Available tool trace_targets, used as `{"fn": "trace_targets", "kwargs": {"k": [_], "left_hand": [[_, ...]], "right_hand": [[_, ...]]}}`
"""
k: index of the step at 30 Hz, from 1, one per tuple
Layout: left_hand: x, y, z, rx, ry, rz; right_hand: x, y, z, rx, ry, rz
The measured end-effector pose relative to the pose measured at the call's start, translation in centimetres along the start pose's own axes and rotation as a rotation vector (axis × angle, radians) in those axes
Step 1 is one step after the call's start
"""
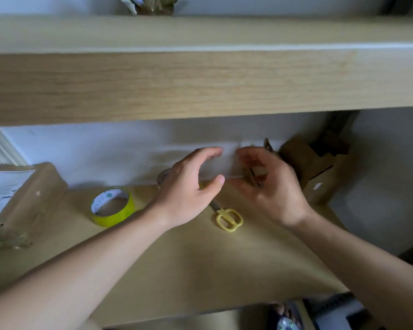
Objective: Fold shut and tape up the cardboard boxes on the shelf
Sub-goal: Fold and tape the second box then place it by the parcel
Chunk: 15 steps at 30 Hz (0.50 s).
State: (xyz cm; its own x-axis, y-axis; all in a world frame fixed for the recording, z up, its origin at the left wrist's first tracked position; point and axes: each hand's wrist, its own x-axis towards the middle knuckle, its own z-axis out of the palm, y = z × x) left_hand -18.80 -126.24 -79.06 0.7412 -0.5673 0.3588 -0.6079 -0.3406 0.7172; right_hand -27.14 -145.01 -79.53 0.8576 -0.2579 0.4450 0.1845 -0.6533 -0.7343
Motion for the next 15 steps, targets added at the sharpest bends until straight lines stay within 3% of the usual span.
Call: {"fn": "trace_targets", "kwargs": {"k": [8, 15], "left_hand": [[3.8, 2.6, 6.7, 0.045, -0.074, -0.054], [5.8, 2.2, 10.9, 0.166, -0.048, -0.255]], "right_hand": [[0.4, 5.1, -3.9, -0.324, 0.189, 0.043], [1.7, 7.2, -4.6, -0.609, 0.089, 0.092]]}}
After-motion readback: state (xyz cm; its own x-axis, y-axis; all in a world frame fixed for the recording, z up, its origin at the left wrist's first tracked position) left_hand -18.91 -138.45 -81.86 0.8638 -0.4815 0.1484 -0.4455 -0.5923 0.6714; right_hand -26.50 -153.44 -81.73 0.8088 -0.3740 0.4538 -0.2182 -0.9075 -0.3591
